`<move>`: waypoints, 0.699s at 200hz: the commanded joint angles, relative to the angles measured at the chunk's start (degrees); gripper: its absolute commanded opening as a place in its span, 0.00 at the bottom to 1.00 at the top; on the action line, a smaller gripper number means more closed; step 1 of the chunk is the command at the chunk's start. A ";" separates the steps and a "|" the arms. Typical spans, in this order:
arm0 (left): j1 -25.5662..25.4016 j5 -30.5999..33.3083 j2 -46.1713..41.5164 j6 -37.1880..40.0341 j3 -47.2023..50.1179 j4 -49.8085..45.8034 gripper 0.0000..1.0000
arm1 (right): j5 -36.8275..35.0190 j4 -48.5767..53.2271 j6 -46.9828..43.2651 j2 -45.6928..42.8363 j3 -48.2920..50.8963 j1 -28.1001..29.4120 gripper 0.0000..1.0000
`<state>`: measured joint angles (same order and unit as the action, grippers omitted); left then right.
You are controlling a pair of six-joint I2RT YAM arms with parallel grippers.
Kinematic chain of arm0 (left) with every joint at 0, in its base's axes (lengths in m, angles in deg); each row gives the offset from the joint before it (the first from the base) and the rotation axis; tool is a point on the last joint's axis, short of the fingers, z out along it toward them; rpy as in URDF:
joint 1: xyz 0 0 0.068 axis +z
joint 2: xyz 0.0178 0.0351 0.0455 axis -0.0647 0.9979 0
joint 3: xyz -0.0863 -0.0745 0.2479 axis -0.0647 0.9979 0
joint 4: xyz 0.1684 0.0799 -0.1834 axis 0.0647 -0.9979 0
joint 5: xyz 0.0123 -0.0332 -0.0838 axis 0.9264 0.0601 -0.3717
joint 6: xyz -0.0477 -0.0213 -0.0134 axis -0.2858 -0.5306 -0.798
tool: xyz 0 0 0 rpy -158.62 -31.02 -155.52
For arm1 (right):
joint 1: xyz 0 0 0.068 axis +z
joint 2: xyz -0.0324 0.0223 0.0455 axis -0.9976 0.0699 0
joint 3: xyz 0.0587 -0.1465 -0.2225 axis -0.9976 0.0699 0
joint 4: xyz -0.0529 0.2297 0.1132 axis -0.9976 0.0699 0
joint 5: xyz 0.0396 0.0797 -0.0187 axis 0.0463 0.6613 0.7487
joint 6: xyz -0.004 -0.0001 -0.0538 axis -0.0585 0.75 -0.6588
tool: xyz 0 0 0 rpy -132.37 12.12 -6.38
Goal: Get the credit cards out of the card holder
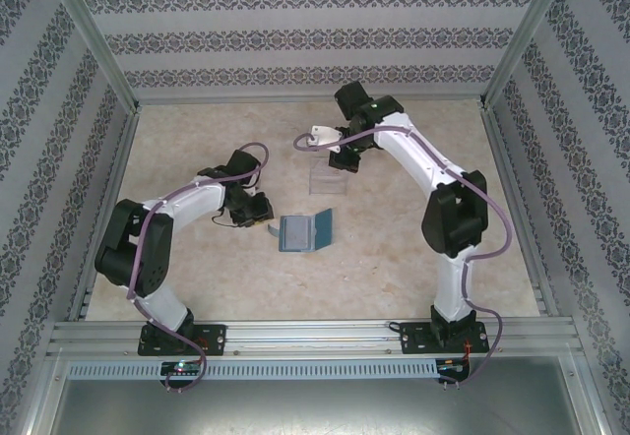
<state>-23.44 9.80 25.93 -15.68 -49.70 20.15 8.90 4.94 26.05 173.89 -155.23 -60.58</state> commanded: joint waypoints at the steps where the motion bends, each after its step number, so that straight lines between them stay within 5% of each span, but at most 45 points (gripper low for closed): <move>1: 1.03 -1.03 -1.92 1.28 1.11 0.68 0.23 | -3.73 7.12 -5.40 3.92 -5.28 0.34 0.00; 140: 1.47 -2.04 -1.04 0.80 2.40 2.55 0.23 | -3.41 14.93 -6.90 18.78 -19.10 2.24 0.00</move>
<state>-22.71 8.27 25.38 -15.55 -48.04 21.78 5.41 16.44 20.68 190.61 -172.37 -59.36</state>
